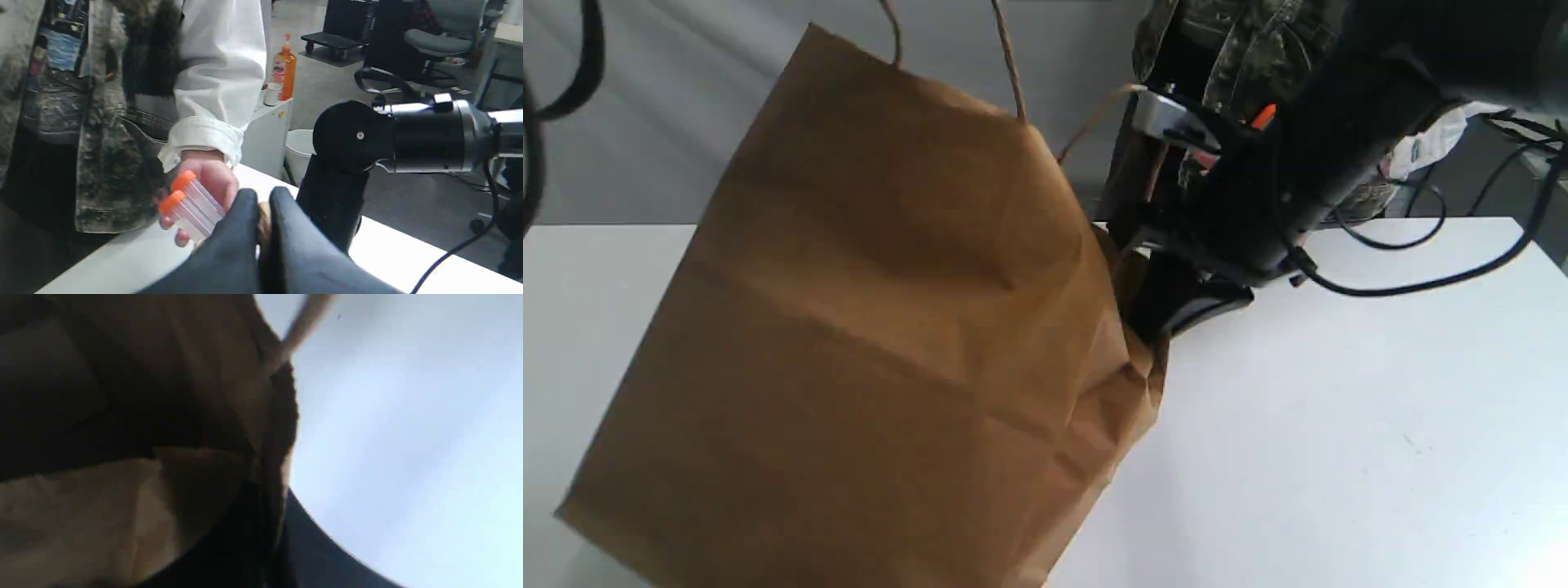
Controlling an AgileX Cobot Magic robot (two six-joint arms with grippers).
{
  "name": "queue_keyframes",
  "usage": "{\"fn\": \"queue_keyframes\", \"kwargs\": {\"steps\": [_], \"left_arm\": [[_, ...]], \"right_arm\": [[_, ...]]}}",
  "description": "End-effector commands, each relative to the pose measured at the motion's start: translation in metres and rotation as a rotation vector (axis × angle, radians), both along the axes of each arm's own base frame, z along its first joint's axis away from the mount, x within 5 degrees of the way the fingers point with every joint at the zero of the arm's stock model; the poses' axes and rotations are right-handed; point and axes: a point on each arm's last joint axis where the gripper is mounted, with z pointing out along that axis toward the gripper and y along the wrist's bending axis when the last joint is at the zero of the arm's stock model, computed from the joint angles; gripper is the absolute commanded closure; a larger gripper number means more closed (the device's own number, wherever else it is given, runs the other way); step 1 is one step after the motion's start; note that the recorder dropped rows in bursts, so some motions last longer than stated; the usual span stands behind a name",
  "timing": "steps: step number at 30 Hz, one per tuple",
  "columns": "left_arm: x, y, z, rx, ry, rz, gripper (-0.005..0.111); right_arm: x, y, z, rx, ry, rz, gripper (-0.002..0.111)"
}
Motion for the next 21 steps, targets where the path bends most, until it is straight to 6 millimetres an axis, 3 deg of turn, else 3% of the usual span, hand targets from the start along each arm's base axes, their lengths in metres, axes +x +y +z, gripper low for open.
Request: {"fn": "queue_keyframes", "kwargs": {"steps": [1, 7, 21], "left_arm": [[0.011, -0.009, 0.000, -0.039, 0.045, -0.038, 0.107], [0.007, -0.018, 0.001, -0.002, -0.026, -0.067, 0.107], [0.000, -0.013, 0.012, -0.010, -0.070, -0.040, 0.107]], "right_arm": [[-0.007, -0.006, -0.012, -0.046, 0.015, 0.045, 0.108], [-0.007, -0.002, -0.009, 0.004, 0.001, 0.062, 0.108], [-0.007, -0.001, -0.008, 0.011, -0.007, 0.075, 0.108]]}}
